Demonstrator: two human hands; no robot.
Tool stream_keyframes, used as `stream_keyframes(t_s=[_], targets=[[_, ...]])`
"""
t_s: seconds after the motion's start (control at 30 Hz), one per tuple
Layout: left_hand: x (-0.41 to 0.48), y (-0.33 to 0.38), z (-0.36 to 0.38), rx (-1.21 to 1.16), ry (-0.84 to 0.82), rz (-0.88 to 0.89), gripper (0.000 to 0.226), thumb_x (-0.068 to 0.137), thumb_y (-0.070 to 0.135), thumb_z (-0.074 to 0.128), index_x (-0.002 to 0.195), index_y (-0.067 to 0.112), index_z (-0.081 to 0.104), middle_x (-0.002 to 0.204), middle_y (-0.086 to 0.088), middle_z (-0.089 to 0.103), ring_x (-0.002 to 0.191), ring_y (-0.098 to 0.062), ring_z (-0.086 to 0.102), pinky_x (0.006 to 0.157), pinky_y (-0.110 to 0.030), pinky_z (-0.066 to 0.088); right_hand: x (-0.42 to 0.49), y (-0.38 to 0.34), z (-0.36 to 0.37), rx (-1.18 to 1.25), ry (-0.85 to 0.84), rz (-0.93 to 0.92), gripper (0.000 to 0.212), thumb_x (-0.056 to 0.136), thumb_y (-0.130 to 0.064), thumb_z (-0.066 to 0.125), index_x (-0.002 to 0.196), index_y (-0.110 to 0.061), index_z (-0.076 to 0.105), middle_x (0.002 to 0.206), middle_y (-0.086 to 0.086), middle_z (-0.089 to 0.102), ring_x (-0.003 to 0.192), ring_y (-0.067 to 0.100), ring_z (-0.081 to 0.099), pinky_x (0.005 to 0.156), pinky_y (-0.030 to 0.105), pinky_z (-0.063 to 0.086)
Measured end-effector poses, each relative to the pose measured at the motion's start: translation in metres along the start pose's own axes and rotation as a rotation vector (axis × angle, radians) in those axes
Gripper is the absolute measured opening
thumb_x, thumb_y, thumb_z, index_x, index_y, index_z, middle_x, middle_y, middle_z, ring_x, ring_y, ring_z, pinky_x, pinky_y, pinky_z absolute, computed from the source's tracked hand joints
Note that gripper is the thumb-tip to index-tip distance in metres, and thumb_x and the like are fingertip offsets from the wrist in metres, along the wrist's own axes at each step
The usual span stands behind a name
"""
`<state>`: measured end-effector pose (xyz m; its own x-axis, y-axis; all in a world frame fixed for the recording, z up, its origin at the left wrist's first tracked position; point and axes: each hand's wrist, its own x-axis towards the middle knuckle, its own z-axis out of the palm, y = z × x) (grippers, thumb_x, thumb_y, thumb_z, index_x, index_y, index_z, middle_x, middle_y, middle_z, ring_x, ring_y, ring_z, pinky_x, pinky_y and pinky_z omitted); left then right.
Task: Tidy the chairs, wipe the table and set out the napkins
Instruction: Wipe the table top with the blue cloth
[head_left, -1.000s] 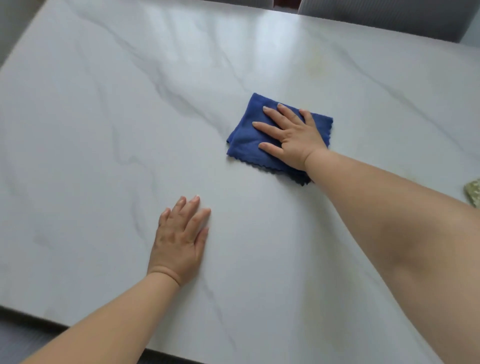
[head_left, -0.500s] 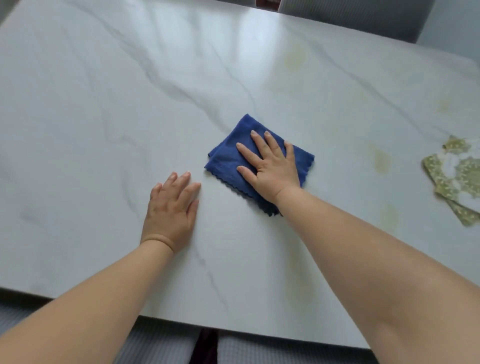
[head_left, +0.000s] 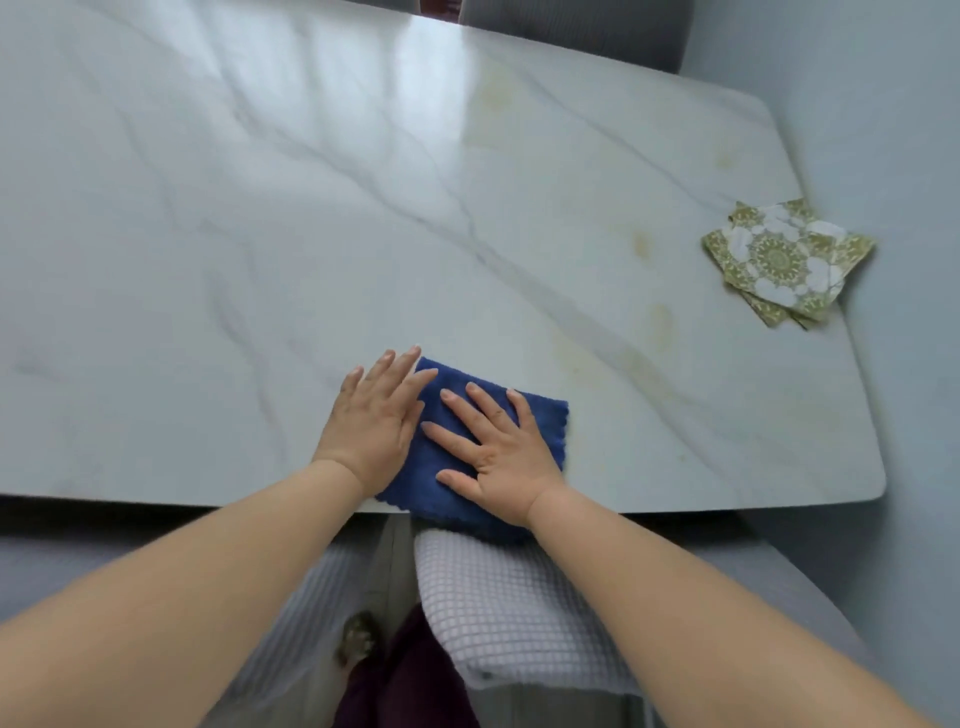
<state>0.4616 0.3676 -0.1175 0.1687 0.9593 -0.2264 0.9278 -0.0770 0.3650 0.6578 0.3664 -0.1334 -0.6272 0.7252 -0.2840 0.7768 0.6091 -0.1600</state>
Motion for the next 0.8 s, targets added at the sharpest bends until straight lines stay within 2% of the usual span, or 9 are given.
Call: stream_keyframes(t_s=[0.1,0.17,0.23,0.33,0.37,0.43,0.5,0.6,0.8], targets=[[-0.014,0.020,0.014,0.087,-0.117,0.022,0.079,0.080,0.048,-0.014,0.152,0.030,0.011,0.161,0.011,-0.003,0.148,-0.017,0.000,0.118,-0.039,0.002,-0.029,0.009,0.007,0.040,0.021,-0.024,0.068,0.090,-0.065,0.031,0.151,-0.037,0.017,0.160,-0.009,0.012,0.147,0.013,0.000,0.116,0.043,-0.010],[-0.021,0.029,0.025,0.194,-0.159,0.037,0.078,0.077,0.050,-0.018,0.152,0.030,-0.004,0.160,0.011,-0.010,0.148,-0.019,-0.003,0.116,-0.043,-0.003,-0.040,0.019,0.009,0.071,0.032,0.005,0.075,0.088,-0.066,0.035,0.152,-0.030,0.020,0.160,-0.010,0.012,0.148,0.012,0.005,0.118,0.038,-0.009],[-0.019,0.033,0.031,0.273,-0.161,0.044,0.068,0.085,0.050,-0.009,0.149,0.028,-0.003,0.160,0.009,0.000,0.148,-0.022,0.008,0.113,-0.047,-0.005,-0.045,0.026,0.011,0.045,0.030,0.039,0.078,0.088,-0.068,0.035,0.152,-0.026,0.022,0.159,-0.009,0.011,0.148,0.013,0.009,0.117,0.039,-0.004],[-0.005,0.035,0.032,0.299,-0.123,0.036,0.060,0.092,0.047,0.014,0.147,0.025,0.018,0.156,0.007,0.027,0.141,-0.026,0.032,0.112,-0.050,0.003,-0.039,0.029,0.013,0.018,0.068,0.093,0.078,0.088,-0.067,0.034,0.152,-0.024,0.021,0.159,-0.008,0.014,0.148,0.014,0.011,0.116,0.043,0.003],[0.003,0.038,0.030,0.307,-0.126,0.020,0.060,0.092,0.047,0.012,0.148,0.026,0.013,0.157,0.008,0.020,0.143,-0.025,0.029,0.113,-0.051,0.003,-0.034,0.034,0.011,0.013,0.092,0.104,0.077,0.088,-0.066,0.034,0.151,-0.024,0.022,0.159,-0.006,0.017,0.147,0.014,0.013,0.115,0.044,0.005],[0.027,0.046,0.030,0.299,-0.104,-0.009,0.059,0.091,0.047,-0.003,0.146,0.029,-0.014,0.156,0.012,-0.012,0.148,-0.023,0.005,0.113,-0.052,-0.006,-0.018,0.058,0.004,0.008,0.111,0.102,0.077,0.087,-0.066,0.033,0.151,-0.022,0.024,0.158,-0.005,0.023,0.146,0.015,0.018,0.115,0.045,0.008],[0.057,0.052,0.030,0.304,-0.059,-0.038,0.055,0.092,0.047,-0.007,0.140,0.031,-0.030,0.153,0.015,-0.027,0.147,-0.021,-0.013,0.113,-0.051,-0.011,0.003,0.091,-0.008,0.002,0.089,0.059,0.078,0.087,-0.066,0.032,0.152,-0.023,0.025,0.159,-0.007,0.016,0.147,0.015,0.016,0.116,0.044,0.004],[0.102,0.050,0.017,0.256,-0.039,-0.117,0.058,0.094,0.048,0.003,0.143,0.035,-0.024,0.158,0.015,-0.017,0.147,-0.017,-0.013,0.115,-0.048,-0.006,0.042,0.138,-0.028,-0.016,0.044,-0.018,0.078,0.087,-0.069,0.027,0.153,-0.030,0.012,0.159,-0.013,-0.001,0.147,0.008,-0.002,0.118,0.041,-0.007],[0.130,0.039,0.011,0.200,0.040,-0.272,0.068,0.087,0.058,-0.001,0.151,0.036,0.008,0.160,0.013,0.003,0.148,-0.015,0.000,0.116,-0.043,0.000,0.129,0.224,-0.073,-0.084,0.057,-0.052,0.080,0.084,-0.072,0.014,0.154,-0.032,0.010,0.162,-0.012,0.005,0.149,0.012,0.002,0.119,0.041,-0.002]])
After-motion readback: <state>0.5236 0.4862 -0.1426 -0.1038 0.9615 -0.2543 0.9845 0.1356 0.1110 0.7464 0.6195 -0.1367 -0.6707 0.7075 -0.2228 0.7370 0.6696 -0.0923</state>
